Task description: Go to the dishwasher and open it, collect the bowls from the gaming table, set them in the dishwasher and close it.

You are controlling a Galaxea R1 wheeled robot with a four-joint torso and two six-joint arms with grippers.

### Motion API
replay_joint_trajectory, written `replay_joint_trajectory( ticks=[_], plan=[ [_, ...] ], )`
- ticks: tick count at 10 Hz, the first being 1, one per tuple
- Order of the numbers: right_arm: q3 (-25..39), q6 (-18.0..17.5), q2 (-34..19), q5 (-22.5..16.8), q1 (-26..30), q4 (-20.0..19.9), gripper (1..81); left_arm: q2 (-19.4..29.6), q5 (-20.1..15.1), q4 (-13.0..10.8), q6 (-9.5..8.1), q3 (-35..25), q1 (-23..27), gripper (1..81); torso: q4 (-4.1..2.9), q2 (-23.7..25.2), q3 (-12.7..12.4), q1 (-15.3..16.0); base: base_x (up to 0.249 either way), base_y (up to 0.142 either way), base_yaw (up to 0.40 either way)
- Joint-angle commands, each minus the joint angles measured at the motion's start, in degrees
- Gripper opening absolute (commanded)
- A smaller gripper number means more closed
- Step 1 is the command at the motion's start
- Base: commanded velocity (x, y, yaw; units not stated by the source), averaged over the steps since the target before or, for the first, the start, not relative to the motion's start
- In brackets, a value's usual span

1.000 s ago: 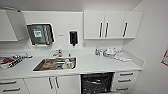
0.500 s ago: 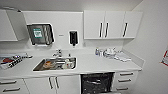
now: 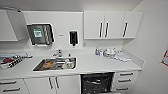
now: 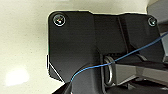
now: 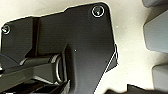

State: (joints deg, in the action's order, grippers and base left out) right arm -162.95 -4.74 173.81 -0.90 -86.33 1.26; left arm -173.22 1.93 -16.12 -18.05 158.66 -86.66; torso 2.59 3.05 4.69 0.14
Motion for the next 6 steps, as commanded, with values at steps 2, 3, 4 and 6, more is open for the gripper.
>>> replay_joint_trajectory(
  ticks=[2, 3, 4, 6],
  plan=[
    [0.7, 0.2, -0.2, -2.7, 3.6, -0.7, 81.1, 0.1, -2.6, -0.2, 0.21, 0.2, 2.8, 81.1, 0.00, 0.0, 0.0, 0.0, 0.000, 0.000, 0.000],
    [1.0, 0.3, -0.2, -2.7, 3.5, -0.8, 81.1, 0.1, -2.7, -0.2, 0.21, 0.2, 2.9, 81.1, 0.00, 0.0, 0.0, 0.0, 0.000, 0.000, 0.000],
    [1.4, 0.3, -0.1, -2.6, 3.5, -0.8, 81.1, 0.1, -2.7, -0.3, 0.30, 0.2, 2.9, 81.1, 0.00, 0.0, 0.0, 0.0, 0.000, 0.000, 0.000],
    [2.0, 0.3, -0.1, -2.6, 3.8, -0.7, 81.1, 0.1, -2.9, -0.3, 0.30, 0.2, 2.8, 81.1, 0.00, 0.0, 0.0, 0.0, -0.033, 0.000, 0.000]
  ],
)
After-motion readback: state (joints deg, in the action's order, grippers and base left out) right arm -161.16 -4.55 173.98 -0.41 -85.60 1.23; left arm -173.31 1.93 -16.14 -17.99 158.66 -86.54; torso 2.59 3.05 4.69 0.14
